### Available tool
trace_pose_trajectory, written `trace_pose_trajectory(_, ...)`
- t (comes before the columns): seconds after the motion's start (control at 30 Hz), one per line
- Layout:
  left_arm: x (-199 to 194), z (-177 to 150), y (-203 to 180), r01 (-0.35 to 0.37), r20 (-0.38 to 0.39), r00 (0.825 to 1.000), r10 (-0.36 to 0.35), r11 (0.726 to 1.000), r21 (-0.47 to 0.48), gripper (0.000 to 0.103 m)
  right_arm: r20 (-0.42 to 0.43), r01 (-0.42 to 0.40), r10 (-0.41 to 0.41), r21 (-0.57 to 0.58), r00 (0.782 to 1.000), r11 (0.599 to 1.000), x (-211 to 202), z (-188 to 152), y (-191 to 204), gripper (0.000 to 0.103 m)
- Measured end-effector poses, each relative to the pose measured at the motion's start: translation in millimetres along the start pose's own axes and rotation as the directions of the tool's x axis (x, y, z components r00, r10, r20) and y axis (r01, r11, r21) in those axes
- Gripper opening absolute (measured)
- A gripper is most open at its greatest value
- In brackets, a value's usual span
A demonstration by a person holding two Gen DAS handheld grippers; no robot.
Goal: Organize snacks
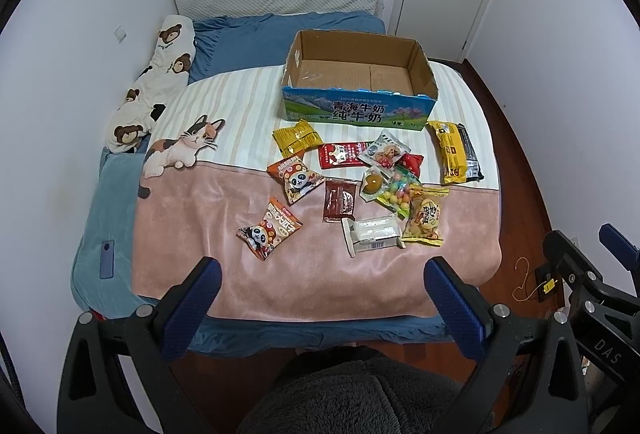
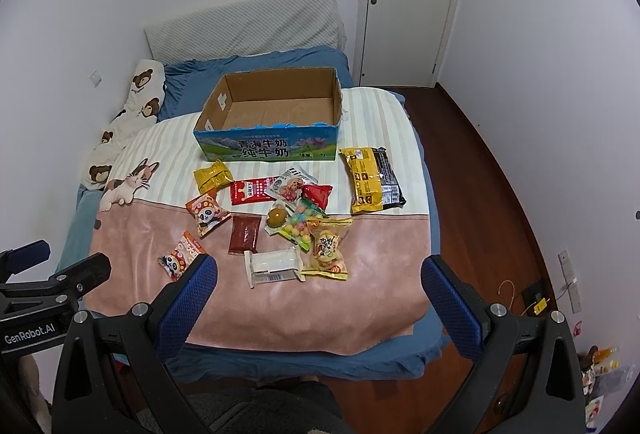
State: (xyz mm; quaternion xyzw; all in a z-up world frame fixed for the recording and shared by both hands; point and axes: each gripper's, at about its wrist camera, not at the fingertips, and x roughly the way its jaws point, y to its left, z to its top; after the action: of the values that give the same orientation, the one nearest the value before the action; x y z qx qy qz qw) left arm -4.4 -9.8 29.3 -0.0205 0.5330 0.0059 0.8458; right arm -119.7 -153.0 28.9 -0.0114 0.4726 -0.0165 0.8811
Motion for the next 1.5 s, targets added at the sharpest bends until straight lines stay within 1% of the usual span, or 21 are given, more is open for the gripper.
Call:
trace_pose_trajectory(0.4, 0, -1, 2, 0.002, 0.001, 1.0, -0.002, 1.0, -0.004, 0.103, -0.009, -0.015, 0.015, 0.009, 1.0, 1.0, 4, 0, 1, 0.103)
trace_pose_trajectory(0.5, 7, 5, 4, -0.008, 0.001, 1.0, 0.008, 1.0, -0.019, 0.103, -0.026, -0.023, 0.023, 0.021, 0.999, 1.0, 14, 0, 0, 0.103)
trace_pose_trajectory(0.57, 18, 9, 7, -0.025, -0.003, 1.0, 0.025, 0.999, -0.031, 0.103, -0.044, -0.026, 0.028, 0.029, 0.999, 0.999, 26, 0, -2, 0.103)
trace_pose_trajectory(0.7, 55, 16, 13, -0.061, -0.037, 0.998, 0.058, 0.996, -0.059, 0.103, -0.107, -0.019, 0.024, 0.049, 0.994, 0.999, 66, 3, -12, 0.103)
trace_pose_trajectory(0.8, 92, 16, 18, -0.098, -0.063, 0.994, 0.094, 0.993, -0.061, 0.103, -0.172, -0.018, 0.029, 0.066, 0.985, 0.998, 110, 4, -22, 0.103)
trace_pose_trajectory(0.87, 120, 16, 15, -0.116, -0.075, 0.991, 0.114, 0.993, -0.022, 0.103, -0.213, -0.022, 0.038, 0.079, 0.976, 0.997, 147, 4, -30, 0.103)
trace_pose_trajectory(0.93, 152, 15, 6, -0.133, -0.091, 0.986, 0.138, 0.99, 0.053, 0.103, -0.258, -0.037, 0.061, 0.097, 0.964, 0.995, 184, 2, -37, 0.103)
trace_pose_trajectory(1.0, 182, 13, -6, -0.112, -0.109, 0.986, 0.127, 0.985, 0.131, 0.103, -0.31, -0.062, 0.102, 0.137, 0.945, 0.989, 223, -3, -47, 0.103)
trace_pose_trajectory(1.03, 199, 12, -14, -0.109, -0.12, 0.984, 0.132, 0.977, 0.183, 0.103, -0.33, -0.076, 0.123, 0.153, 0.936, 0.985, 240, -5, -51, 0.103)
trace_pose_trajectory(1.1, 234, 7, -36, -0.065, -0.156, 0.981, 0.115, 0.954, 0.294, 0.103, -0.372, -0.104, 0.172, 0.196, 0.912, 0.975, 276, -13, -61, 0.102)
trace_pose_trajectory(1.13, 249, 5, -48, -0.041, -0.176, 0.978, 0.108, 0.937, 0.346, 0.103, -0.383, -0.119, 0.196, 0.215, 0.903, 0.969, 289, -16, -64, 0.102)
trace_pose_trajectory(1.17, 268, 3, -61, -0.002, -0.203, 0.975, 0.092, 0.916, 0.402, 0.103, -0.396, -0.135, 0.222, 0.235, 0.891, 0.963, 304, -21, -68, 0.1)
trace_pose_trajectory(1.23, 297, 0, -81, 0.035, -0.23, 0.969, 0.09, 0.872, 0.488, 0.103, -0.415, -0.159, 0.269, 0.281, 0.869, 0.946, 326, -30, -75, 0.098)
trace_pose_trajectory(1.27, 315, -3, -94, 0.066, -0.248, 0.965, 0.084, 0.838, 0.541, 0.103, -0.419, -0.166, 0.284, 0.295, 0.862, 0.941, 331, -34, -77, 0.096)
trace_pose_trajectory(1.3, 328, -6, -104, 0.072, -0.25, 0.964, 0.094, 0.809, 0.583, 0.103, -0.426, -0.168, 0.293, 0.307, 0.856, 0.937, 338, -37, -80, 0.094)
trace_pose_trajectory(1.33, 342, -9, -114, 0.082, -0.251, 0.963, 0.102, 0.772, 0.63, 0.102, -0.431, -0.17, 0.302, 0.319, 0.85, 0.932, 345, -41, -83, 0.093)
trace_pose_trajectory(1.37, 351, -12, -121, 0.092, -0.252, 0.962, 0.107, 0.741, 0.665, 0.101, -0.433, -0.172, 0.307, 0.323, 0.848, 0.93, 348, -43, -84, 0.093)
trace_pose_trajectory(1.4, 358, -14, -127, 0.099, -0.25, 0.962, 0.108, 0.714, 0.693, 0.094, -0.437, -0.172, 0.309, 0.326, 0.845, 0.93, 350, -44, -85, 0.093)
trace_pose_trajectory(1.43, 363, -16, -133, 0.113, -0.25, 0.963, 0.101, 0.691, 0.714, 0.082, -0.443, -0.171, 0.31, 0.326, 0.841, 0.93, 352, -47, -87, 0.093)
trace_pose_trajectory(1.47, 368, -18, -138, 0.138, -0.262, 0.961, 0.088, 0.669, 0.73, 0.073, -0.444, -0.178, 0.318, 0.328, 0.837, 0.928, 353, -47, -87, 0.092)
trace_pose_trajectory(1.5, 371, -19, -140, 0.154, -0.274, 0.959, 0.08, 0.664, 0.732, 0.055, -0.444, -0.184, 0.323, 0.327, 0.836, 0.927, 353, -48, -88, 0.092)
